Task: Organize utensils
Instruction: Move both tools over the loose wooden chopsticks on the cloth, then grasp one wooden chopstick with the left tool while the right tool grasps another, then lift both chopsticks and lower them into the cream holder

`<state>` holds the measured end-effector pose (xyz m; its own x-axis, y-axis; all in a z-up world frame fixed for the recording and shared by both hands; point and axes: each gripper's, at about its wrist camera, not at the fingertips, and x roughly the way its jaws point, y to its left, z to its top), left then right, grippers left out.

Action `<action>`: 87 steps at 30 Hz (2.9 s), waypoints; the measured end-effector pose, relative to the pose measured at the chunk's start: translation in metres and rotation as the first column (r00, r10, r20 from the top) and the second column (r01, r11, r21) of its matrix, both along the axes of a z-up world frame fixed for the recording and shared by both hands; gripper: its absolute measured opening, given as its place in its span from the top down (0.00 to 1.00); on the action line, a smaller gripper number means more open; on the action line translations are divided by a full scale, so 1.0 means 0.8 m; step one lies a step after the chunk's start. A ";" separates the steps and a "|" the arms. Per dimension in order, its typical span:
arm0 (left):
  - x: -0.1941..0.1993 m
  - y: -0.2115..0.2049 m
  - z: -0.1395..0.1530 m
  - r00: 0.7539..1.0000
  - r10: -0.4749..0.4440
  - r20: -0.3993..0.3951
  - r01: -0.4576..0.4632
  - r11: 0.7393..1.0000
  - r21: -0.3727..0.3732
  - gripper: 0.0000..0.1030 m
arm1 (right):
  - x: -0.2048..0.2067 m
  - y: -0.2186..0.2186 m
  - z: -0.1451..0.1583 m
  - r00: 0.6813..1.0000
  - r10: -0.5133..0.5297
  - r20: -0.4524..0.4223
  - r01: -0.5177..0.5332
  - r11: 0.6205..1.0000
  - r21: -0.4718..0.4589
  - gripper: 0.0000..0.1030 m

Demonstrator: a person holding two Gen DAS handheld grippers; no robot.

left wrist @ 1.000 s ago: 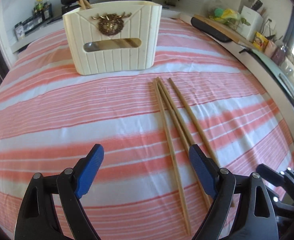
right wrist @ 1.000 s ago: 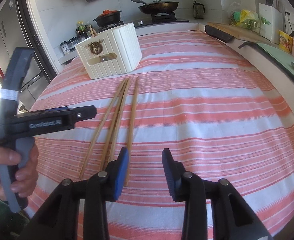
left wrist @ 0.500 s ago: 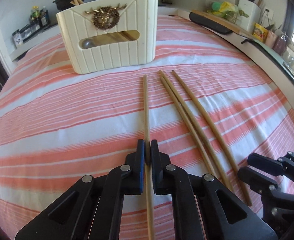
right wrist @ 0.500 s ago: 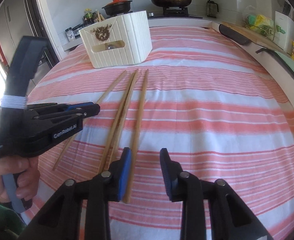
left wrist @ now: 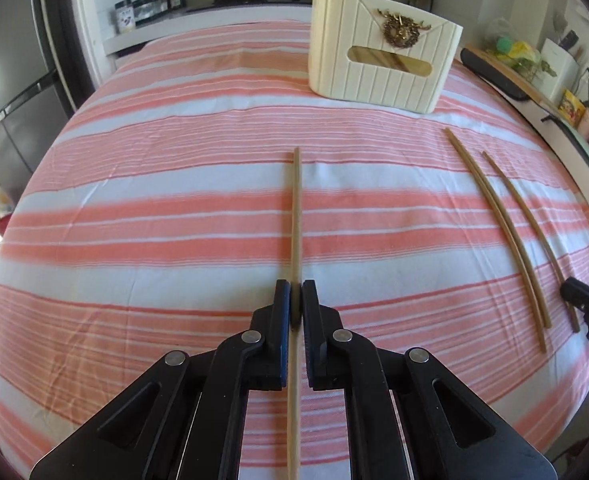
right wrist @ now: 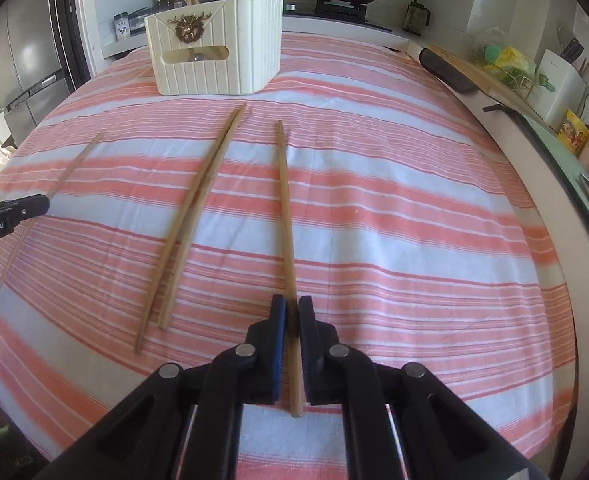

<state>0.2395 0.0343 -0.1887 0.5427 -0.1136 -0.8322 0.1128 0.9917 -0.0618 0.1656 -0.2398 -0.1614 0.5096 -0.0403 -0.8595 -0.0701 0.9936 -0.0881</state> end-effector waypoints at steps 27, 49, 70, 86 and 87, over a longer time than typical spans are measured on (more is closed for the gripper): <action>0.023 0.038 0.020 0.994 -0.091 -0.061 0.085 0.991 -0.102 0.33 | 0.053 -0.010 0.011 0.989 0.090 -0.115 -0.073 0.988 0.139 0.69; 0.134 -0.023 -0.001 0.971 -0.202 -0.131 0.219 0.967 0.131 0.92 | 0.242 0.018 -0.008 0.972 0.086 -0.218 -0.075 0.995 0.058 0.95; 0.029 0.026 0.221 0.938 -0.147 0.314 0.185 0.978 -0.094 0.95 | 0.103 0.003 0.213 0.957 0.136 0.258 -0.188 0.964 0.189 0.95; 0.004 0.029 0.279 0.901 -0.130 0.413 0.223 0.957 -0.185 0.95 | 0.077 0.010 0.298 0.885 0.135 0.445 -0.260 0.937 0.233 0.95; 0.006 0.029 0.283 0.897 -0.131 0.422 0.225 0.957 -0.182 0.95 | 0.080 0.011 0.301 0.883 0.133 0.450 -0.260 0.937 0.233 0.95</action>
